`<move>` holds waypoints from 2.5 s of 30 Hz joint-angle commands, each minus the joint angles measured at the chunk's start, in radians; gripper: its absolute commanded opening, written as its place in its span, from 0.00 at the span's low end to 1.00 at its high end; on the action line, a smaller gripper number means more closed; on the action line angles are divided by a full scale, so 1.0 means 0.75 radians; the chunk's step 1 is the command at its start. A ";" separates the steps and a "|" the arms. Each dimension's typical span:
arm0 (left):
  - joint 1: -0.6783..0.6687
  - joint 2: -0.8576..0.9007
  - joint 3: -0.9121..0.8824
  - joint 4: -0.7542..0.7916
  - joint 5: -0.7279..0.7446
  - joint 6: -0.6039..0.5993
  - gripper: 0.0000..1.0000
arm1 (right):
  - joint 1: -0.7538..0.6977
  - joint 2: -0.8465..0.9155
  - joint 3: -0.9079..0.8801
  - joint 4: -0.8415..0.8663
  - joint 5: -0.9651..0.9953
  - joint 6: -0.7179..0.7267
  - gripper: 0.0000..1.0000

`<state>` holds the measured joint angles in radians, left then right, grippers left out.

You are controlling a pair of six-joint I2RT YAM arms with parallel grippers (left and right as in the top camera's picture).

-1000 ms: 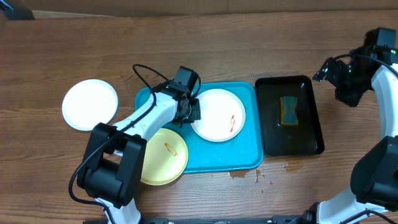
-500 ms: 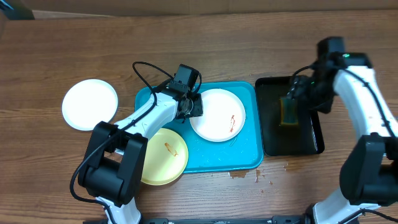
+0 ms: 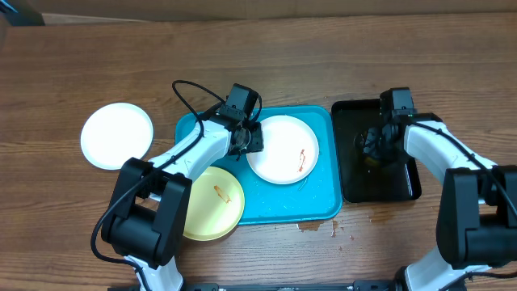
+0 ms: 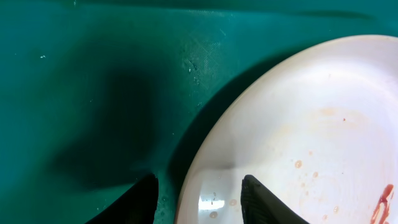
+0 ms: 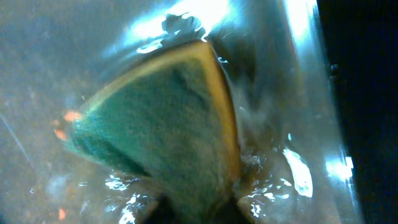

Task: Clean dirty plates on tray and stack at the side
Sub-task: 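Reach the right gripper into the black tray and grasp the sponge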

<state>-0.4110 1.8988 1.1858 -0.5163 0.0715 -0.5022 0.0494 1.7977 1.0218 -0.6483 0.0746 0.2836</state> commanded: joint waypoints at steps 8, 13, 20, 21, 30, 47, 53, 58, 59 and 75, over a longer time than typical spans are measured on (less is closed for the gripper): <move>-0.004 0.012 0.001 -0.003 -0.002 0.001 0.49 | 0.000 -0.004 -0.024 0.105 -0.046 -0.003 0.79; -0.004 0.012 0.001 -0.003 -0.002 0.001 0.49 | 0.000 -0.004 -0.024 0.208 -0.046 -0.003 0.66; -0.004 0.013 0.001 -0.001 -0.002 0.001 0.49 | 0.000 -0.004 -0.027 0.225 -0.045 -0.003 0.69; -0.004 0.014 0.001 0.002 -0.002 0.001 0.49 | 0.000 -0.004 -0.027 0.235 -0.046 -0.003 0.73; -0.007 0.014 0.001 0.005 -0.002 0.001 0.49 | 0.000 -0.004 -0.027 0.360 -0.032 -0.003 0.58; -0.011 0.014 0.001 0.005 -0.002 0.001 0.51 | 0.003 -0.094 0.098 -0.123 -0.082 0.008 0.82; -0.011 0.014 0.001 0.005 -0.002 0.001 0.52 | 0.003 -0.091 0.037 -0.168 -0.082 0.007 0.16; -0.011 0.014 0.001 -0.001 -0.002 0.002 0.54 | 0.003 -0.093 0.043 -0.178 -0.082 0.006 0.76; -0.011 0.014 0.001 -0.001 -0.002 0.002 0.55 | 0.003 -0.093 0.053 -0.179 -0.081 0.001 0.82; -0.012 0.014 0.000 0.047 -0.006 0.002 0.60 | 0.003 -0.090 0.064 -0.014 -0.067 0.002 0.63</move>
<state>-0.4129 1.8988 1.1858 -0.4877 0.0708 -0.5022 0.0521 1.7531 1.0908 -0.6762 0.0154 0.2863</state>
